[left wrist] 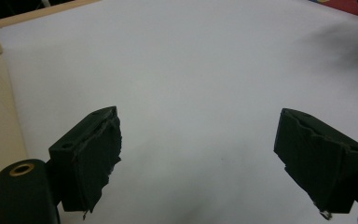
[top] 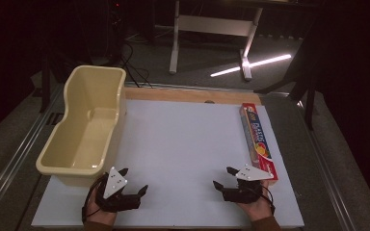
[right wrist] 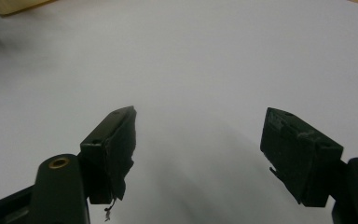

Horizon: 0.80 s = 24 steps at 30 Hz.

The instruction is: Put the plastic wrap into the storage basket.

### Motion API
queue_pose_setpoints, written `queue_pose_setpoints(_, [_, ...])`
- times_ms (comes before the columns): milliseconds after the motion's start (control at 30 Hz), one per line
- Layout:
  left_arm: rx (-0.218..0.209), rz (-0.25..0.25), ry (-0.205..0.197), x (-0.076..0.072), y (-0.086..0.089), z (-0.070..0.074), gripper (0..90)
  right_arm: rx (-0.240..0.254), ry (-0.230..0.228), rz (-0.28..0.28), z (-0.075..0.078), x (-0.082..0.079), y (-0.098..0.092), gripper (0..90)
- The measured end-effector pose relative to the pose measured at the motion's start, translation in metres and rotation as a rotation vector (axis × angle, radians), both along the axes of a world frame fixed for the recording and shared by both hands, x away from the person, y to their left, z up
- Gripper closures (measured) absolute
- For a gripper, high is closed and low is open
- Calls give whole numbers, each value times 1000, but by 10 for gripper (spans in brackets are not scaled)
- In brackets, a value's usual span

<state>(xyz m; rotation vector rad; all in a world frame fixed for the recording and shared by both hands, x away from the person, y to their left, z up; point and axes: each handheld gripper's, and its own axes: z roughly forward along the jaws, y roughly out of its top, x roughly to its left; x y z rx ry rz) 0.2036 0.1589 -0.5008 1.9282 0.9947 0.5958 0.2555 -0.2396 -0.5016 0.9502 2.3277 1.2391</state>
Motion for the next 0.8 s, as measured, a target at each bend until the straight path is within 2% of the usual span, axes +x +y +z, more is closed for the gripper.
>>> queue_pose_setpoints(500, [1, -8, -13, 3, -3, 0, 149, -22, 14, -24, 1, 6, -1, 315])
queue_pose_setpoints(667, [13, -10, -21, 3, -4, 1, 148, -24, 23, -23, 9, 16, -2, 291])
queue_pose_setpoints(800, [16, -14, -16, 3, -5, 0, 148, -35, 16, -51, 16, 25, -5, 276])
